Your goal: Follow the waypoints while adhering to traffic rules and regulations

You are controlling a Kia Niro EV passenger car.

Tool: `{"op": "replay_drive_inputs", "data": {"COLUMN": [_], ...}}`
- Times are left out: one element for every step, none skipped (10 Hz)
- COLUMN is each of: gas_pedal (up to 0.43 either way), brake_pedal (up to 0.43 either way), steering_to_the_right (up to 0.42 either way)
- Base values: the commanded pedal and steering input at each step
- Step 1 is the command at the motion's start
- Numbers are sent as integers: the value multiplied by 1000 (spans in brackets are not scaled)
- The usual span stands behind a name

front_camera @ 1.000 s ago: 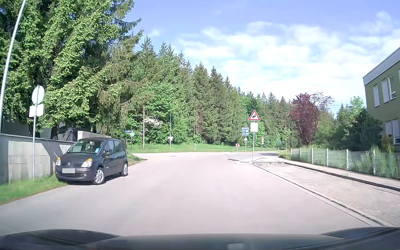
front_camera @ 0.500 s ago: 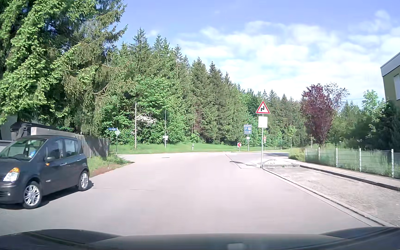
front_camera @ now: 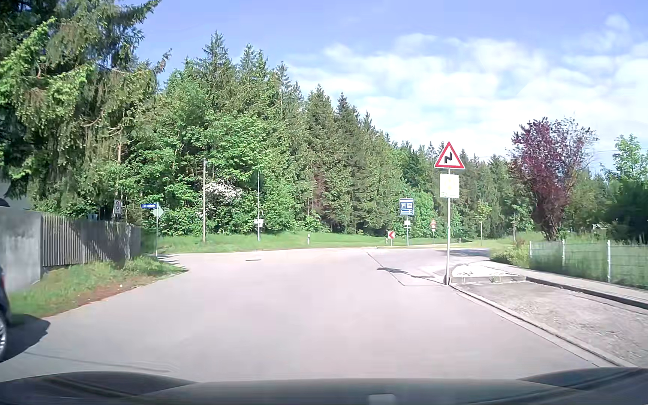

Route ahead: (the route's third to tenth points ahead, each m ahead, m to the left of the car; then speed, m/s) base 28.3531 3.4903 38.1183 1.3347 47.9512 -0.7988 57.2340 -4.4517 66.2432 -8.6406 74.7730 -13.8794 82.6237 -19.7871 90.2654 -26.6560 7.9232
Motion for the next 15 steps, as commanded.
{"op": "replay_drive_inputs", "data": {"gas_pedal": [118,0,0,8,39,67,79,79,67,47,8,20,20,20,20], "brake_pedal": [0,0,0,0,0,0,0,0,0,0,0,0,0,0,0], "steering_to_the_right": [0,0,0,0,0,-3,-6,-6,-6,-6,-6,-6,-6,-6,-6]}}
